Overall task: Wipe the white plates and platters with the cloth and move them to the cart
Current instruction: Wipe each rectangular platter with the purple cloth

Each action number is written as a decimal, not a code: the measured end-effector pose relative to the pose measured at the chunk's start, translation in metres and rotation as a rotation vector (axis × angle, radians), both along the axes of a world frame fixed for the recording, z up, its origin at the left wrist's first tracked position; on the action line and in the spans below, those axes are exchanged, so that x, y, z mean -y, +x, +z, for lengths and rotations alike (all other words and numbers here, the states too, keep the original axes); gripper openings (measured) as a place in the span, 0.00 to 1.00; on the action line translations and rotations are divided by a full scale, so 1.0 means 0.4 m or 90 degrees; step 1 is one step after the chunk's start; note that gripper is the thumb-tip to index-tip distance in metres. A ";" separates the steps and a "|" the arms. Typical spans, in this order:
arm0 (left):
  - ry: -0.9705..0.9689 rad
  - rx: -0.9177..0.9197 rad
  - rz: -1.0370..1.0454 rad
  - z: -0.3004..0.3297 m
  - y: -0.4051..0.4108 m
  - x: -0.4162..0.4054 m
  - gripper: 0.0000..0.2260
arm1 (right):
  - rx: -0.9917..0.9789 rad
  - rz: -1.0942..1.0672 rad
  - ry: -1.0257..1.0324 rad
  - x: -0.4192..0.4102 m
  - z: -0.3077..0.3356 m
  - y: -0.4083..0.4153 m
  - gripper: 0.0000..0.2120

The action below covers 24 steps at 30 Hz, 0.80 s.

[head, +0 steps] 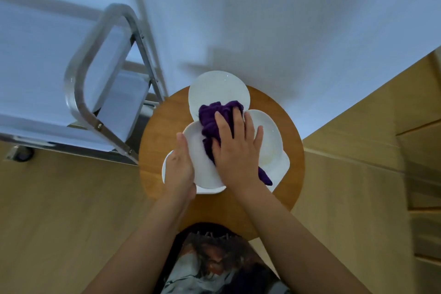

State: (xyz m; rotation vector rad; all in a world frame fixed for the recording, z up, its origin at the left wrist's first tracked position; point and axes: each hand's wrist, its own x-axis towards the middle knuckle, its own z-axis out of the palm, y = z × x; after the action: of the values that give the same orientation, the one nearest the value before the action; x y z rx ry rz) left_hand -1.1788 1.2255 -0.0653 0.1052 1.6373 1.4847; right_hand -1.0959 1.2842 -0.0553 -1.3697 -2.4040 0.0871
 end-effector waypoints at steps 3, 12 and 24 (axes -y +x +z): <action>0.020 -0.006 0.051 0.020 -0.032 0.031 0.18 | 0.017 -0.063 0.009 -0.053 0.014 0.053 0.21; -0.023 -0.012 0.069 0.040 -0.074 0.046 0.17 | -0.084 -0.014 -0.217 0.024 0.004 0.132 0.18; -0.057 0.107 0.023 0.047 -0.030 0.021 0.21 | -0.170 0.156 -0.340 0.156 0.026 0.003 0.29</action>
State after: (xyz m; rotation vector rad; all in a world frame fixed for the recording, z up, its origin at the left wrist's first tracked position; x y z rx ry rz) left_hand -1.1908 1.2171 -0.0467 -0.0971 1.5736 1.4045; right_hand -1.0948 1.2219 -0.0450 -1.1538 -2.3901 0.9723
